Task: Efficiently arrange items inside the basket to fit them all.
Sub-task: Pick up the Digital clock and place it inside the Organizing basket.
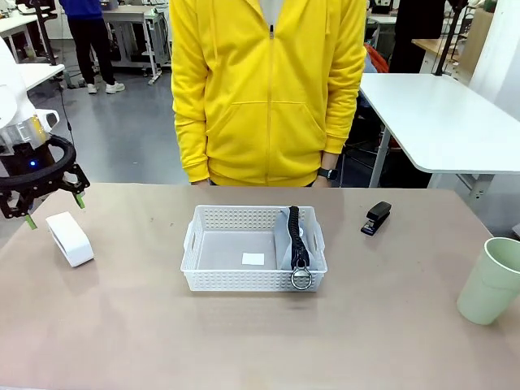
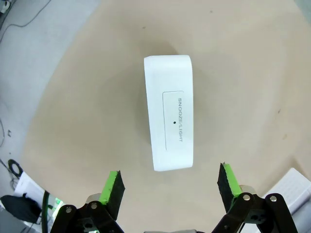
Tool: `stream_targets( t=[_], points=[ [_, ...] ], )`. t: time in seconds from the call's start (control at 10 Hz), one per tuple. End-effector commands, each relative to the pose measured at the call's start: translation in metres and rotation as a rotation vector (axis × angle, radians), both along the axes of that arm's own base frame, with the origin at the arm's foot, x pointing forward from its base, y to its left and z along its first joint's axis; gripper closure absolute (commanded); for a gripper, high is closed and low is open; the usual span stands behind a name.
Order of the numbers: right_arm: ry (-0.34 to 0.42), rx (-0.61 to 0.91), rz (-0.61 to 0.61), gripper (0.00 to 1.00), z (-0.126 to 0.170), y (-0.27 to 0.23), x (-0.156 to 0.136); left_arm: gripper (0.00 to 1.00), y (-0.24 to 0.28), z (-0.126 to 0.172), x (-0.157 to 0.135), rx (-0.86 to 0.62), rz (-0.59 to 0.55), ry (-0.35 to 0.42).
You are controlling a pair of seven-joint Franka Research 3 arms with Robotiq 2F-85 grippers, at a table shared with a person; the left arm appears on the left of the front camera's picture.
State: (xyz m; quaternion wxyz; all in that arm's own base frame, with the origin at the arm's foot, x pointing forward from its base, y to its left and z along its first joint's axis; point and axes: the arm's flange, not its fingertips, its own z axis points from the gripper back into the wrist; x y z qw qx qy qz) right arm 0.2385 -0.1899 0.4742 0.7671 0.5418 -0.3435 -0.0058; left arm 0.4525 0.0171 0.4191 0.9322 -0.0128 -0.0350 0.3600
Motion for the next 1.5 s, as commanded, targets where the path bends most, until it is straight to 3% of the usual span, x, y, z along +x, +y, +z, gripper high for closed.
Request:
stream_targets(
  t=[0.0,0.3,0.6,1.4],
  points=[
    [-0.034,0.004,0.001,0.0,0.003,-0.001,0.003,0.0,0.011,-0.019,0.001,-0.027,0.029,0.005],
    [-0.034,0.004,0.001,0.0,0.003,-0.001,0.003,0.0,0.025,-0.054,0.007,-0.143,0.05,-0.017],
    [-0.034,0.004,0.001,0.0,0.003,-0.001,0.003,0.0,0.017,-0.096,0.015,-0.149,0.039,0.029],
    [-0.034,0.004,0.001,0.0,0.003,-0.001,0.003,0.0,0.02,-0.111,0.02,-0.099,0.068,0.064]
  ],
)
